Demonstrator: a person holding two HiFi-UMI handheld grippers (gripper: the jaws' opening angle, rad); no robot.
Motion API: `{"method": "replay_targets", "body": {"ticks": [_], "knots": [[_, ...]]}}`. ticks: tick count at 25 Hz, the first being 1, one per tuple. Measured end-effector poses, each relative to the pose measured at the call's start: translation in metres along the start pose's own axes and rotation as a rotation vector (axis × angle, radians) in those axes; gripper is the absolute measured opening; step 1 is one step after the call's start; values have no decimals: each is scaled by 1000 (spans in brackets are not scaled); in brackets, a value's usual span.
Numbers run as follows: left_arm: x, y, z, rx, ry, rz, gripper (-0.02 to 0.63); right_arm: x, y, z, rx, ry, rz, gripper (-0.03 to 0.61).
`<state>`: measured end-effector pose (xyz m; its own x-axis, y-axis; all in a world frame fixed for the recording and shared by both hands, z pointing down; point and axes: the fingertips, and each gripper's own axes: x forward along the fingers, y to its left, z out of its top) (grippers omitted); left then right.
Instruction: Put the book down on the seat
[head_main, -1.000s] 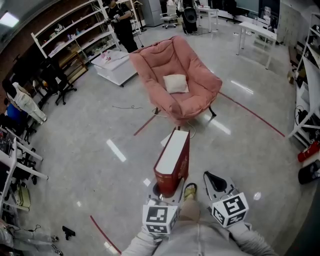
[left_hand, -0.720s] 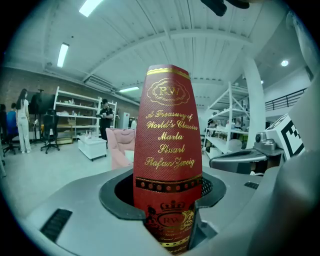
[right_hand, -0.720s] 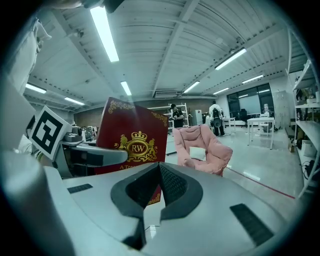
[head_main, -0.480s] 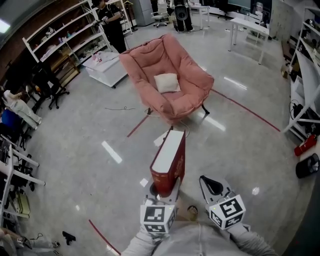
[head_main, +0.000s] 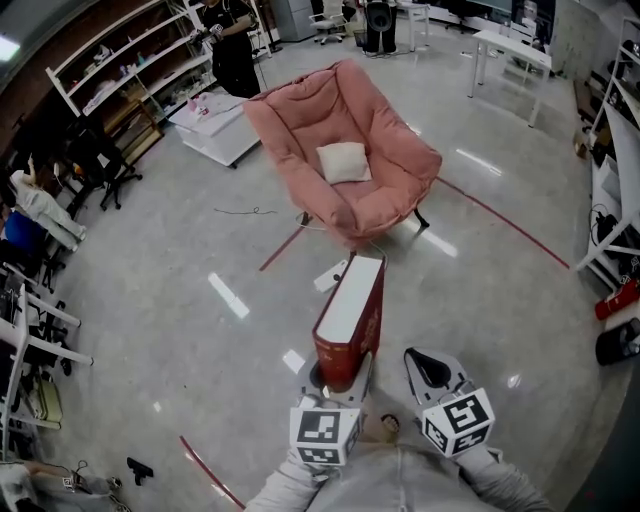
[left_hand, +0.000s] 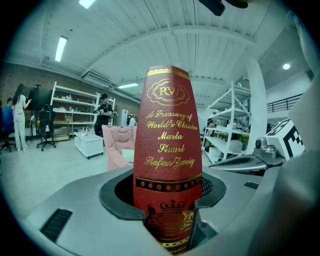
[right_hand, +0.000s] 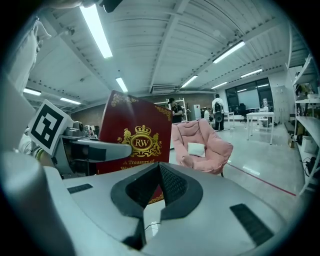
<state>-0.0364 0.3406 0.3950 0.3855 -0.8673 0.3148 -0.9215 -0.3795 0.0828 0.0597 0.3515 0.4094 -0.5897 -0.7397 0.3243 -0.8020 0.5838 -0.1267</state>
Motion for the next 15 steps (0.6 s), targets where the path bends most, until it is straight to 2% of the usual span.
{"method": "replay_targets", "body": {"ticks": [15], "knots": [[102,64,38,-4,20,-54,245,108,-58,51,-13,11,-26,5]]}}
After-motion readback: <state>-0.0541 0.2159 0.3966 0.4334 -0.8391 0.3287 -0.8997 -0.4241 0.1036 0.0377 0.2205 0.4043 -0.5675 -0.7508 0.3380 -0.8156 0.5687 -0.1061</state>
